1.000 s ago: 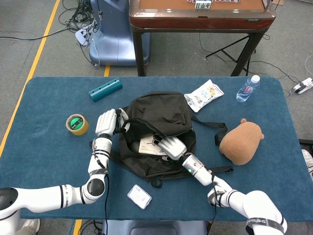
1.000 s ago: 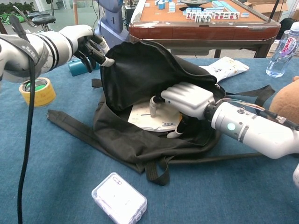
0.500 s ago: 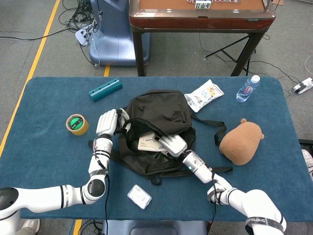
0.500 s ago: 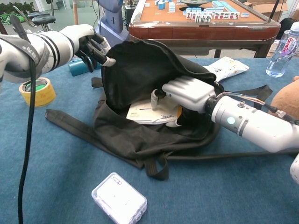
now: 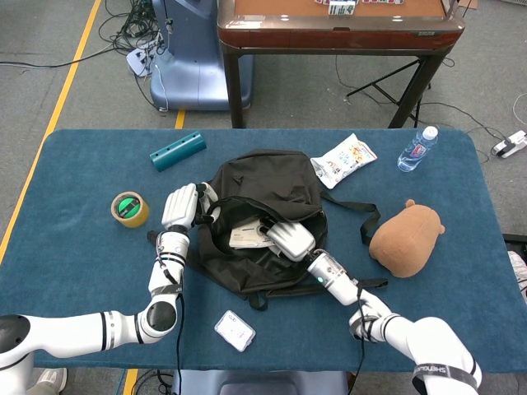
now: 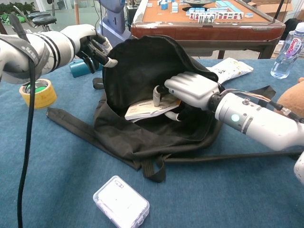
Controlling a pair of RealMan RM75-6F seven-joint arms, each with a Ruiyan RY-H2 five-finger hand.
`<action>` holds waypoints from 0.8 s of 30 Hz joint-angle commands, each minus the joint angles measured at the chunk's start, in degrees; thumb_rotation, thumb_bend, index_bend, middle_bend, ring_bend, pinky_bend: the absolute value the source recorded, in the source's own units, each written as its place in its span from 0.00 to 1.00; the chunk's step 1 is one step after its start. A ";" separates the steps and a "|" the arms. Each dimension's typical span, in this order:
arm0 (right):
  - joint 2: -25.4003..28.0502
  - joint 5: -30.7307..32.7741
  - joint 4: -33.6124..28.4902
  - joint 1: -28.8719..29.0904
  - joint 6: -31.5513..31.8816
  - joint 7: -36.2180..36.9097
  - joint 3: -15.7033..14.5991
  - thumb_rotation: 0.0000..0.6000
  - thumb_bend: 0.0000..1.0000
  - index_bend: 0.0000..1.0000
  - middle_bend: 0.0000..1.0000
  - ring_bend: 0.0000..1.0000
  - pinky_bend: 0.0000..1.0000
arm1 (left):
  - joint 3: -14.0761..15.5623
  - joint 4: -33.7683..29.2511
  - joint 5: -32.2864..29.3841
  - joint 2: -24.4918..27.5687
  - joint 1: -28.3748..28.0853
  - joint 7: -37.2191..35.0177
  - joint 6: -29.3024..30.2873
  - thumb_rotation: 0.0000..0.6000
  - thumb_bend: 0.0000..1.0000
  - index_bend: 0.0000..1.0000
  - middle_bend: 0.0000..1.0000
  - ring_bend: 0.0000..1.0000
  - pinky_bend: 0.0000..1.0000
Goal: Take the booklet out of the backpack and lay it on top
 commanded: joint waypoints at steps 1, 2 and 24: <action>0.16 0.10 -0.25 0.06 -0.05 -0.14 -0.02 1.00 0.37 0.44 0.37 0.26 0.35 | 0.03 -0.01 0.03 -0.06 -0.04 -0.01 0.01 1.00 0.37 0.63 0.66 0.65 0.53; 0.13 0.09 -0.27 0.11 0.02 -0.25 -0.01 1.00 0.38 0.46 0.38 0.27 0.36 | 0.04 -0.05 0.01 -0.06 -0.06 0.01 -0.01 1.00 0.37 0.62 0.66 0.65 0.53; 23.89 -7.63 -34.70 -5.30 17.94 -5.99 -2.14 1.00 0.42 0.84 0.66 0.54 0.57 | 1.43 -4.98 2.27 4.37 2.56 -1.70 -1.42 1.00 0.37 0.62 0.64 0.63 0.53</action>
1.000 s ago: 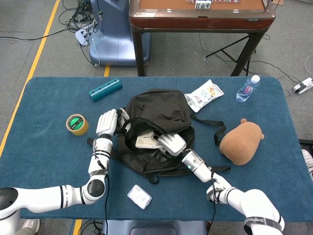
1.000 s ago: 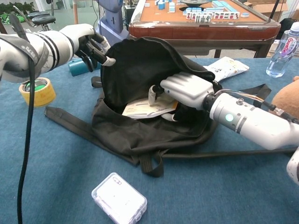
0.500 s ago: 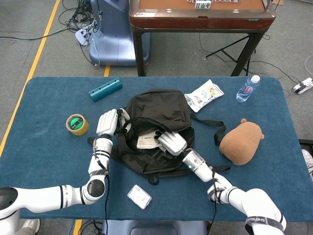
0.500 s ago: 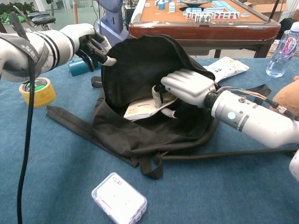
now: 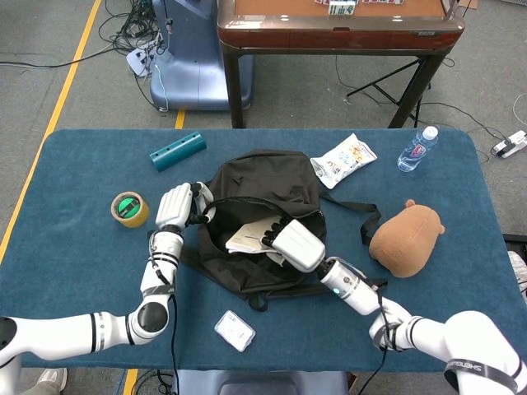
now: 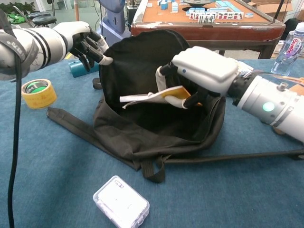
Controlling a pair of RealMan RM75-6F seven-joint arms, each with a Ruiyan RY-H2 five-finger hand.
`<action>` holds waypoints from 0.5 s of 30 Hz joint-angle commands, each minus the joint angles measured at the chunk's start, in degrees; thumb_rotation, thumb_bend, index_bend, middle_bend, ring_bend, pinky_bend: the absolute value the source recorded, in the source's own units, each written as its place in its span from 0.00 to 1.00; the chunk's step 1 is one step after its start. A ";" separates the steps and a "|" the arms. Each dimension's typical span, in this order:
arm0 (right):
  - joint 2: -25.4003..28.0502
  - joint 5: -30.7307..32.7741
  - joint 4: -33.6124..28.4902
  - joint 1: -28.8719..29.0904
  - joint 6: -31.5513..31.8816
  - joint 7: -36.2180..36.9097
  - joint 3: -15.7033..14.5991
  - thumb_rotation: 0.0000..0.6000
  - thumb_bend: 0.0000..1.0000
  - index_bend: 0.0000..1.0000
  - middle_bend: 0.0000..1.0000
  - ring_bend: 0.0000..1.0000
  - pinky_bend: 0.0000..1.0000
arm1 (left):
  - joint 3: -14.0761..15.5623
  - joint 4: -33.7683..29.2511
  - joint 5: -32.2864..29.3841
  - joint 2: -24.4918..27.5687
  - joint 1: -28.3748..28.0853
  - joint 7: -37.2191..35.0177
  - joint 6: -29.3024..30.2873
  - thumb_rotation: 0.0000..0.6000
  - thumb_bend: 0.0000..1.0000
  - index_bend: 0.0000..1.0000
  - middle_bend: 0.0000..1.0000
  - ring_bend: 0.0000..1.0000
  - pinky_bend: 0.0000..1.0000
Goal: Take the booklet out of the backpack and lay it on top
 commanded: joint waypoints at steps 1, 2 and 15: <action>12.07 -2.11 -16.30 -2.75 5.72 -3.15 0.32 1.00 0.42 0.84 0.66 0.54 0.57 | 1.31 -2.43 2.04 1.58 1.10 -0.60 -0.40 1.00 0.37 0.62 0.64 0.63 0.53; 13.98 -2.09 -19.13 -3.15 6.25 -3.17 0.56 1.00 0.42 0.84 0.66 0.55 0.58 | 1.77 -2.95 2.64 1.90 1.33 -0.61 -0.47 1.00 0.37 0.62 0.64 0.63 0.53; 34.75 2.29 -41.28 -8.44 12.35 -1.86 8.07 1.00 0.42 0.84 0.66 0.56 0.59 | 10.02 -13.35 9.41 9.13 3.86 0.81 -5.57 1.00 0.37 0.42 0.51 0.53 0.44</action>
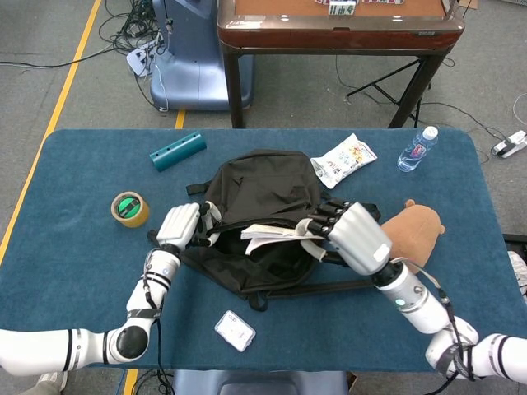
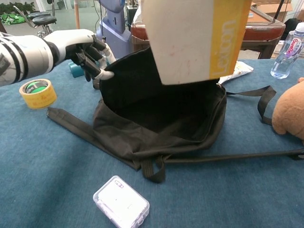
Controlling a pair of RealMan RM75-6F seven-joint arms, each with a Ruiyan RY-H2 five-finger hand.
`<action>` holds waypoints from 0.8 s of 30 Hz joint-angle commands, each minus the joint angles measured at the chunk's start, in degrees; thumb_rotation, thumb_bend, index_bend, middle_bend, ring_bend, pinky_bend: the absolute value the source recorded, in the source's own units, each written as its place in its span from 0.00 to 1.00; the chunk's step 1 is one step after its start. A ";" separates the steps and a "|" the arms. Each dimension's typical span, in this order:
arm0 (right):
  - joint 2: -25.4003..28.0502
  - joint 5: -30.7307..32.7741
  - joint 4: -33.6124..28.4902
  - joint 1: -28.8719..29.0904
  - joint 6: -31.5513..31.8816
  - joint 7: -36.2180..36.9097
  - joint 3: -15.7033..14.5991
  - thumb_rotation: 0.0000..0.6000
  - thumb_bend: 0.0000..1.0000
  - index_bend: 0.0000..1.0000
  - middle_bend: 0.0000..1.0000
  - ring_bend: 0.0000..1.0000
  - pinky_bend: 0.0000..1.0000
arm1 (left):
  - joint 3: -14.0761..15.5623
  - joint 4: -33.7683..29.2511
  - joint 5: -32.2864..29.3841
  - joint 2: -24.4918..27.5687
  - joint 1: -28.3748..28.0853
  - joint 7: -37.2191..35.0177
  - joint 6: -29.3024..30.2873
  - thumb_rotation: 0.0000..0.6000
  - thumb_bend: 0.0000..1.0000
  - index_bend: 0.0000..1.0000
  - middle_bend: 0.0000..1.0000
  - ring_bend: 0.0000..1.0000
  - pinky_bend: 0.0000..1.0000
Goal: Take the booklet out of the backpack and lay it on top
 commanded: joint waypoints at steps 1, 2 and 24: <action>4.22 2.84 -2.75 -1.83 1.68 1.24 3.44 1.00 0.42 0.84 0.66 0.56 0.59 | 2.38 -3.42 0.92 3.00 0.46 1.10 -2.50 1.00 0.36 0.37 0.49 0.51 0.42; 4.74 3.35 -2.75 -1.99 1.82 1.47 4.06 1.00 0.42 0.84 0.66 0.56 0.59 | 2.80 -4.21 1.10 3.70 0.55 1.12 -2.98 1.00 0.36 0.33 0.48 0.50 0.41; 4.64 15.80 7.67 -1.54 -5.70 7.15 11.41 1.00 0.41 0.84 0.66 0.56 0.59 | 9.03 -10.47 12.89 13.83 5.14 -5.45 -4.98 1.00 0.32 0.22 0.44 0.48 0.38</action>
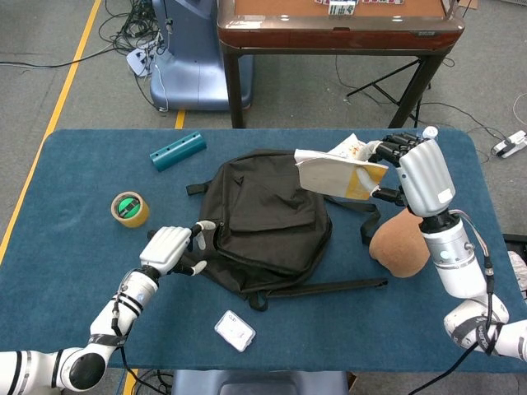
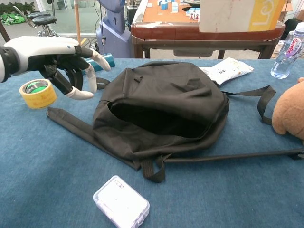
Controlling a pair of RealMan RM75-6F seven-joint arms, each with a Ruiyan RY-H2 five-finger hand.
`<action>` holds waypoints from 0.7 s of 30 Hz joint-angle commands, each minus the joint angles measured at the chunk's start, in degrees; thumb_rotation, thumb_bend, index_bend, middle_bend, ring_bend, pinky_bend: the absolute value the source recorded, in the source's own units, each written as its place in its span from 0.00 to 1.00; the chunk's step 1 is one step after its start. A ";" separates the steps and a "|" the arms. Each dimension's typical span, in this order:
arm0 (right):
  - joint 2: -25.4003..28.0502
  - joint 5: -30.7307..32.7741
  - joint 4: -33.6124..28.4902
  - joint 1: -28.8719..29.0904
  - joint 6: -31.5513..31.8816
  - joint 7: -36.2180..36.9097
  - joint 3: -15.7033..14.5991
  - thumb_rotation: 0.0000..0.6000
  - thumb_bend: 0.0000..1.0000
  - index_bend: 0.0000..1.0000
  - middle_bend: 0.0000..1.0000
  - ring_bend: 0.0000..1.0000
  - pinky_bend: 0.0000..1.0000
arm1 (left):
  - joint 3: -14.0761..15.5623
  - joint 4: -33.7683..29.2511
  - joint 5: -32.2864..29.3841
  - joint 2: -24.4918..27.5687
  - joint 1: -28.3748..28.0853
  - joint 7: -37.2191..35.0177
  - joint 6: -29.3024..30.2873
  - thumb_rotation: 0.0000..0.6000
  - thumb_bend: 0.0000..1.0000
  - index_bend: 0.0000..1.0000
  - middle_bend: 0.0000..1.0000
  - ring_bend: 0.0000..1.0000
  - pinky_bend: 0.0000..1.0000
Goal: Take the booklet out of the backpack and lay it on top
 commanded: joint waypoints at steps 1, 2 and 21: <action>-1.52 1.32 3.28 0.76 -2.78 -2.65 0.18 1.00 0.41 0.84 0.66 0.56 0.59 | -0.06 0.46 0.90 0.99 0.83 -2.08 -0.03 1.00 0.32 0.22 0.44 0.48 0.38; -2.17 1.39 4.14 1.09 -3.65 -2.68 -0.09 1.00 0.41 0.84 0.66 0.56 0.59 | -0.18 0.54 1.07 1.25 1.00 -2.62 0.01 1.00 0.32 0.22 0.44 0.48 0.38; -22.18 -1.40 15.55 8.29 -19.70 -6.90 -9.25 1.00 0.38 0.23 0.24 0.20 0.33 | -0.27 3.32 1.65 3.36 2.35 -5.44 1.20 1.00 0.32 0.22 0.44 0.48 0.38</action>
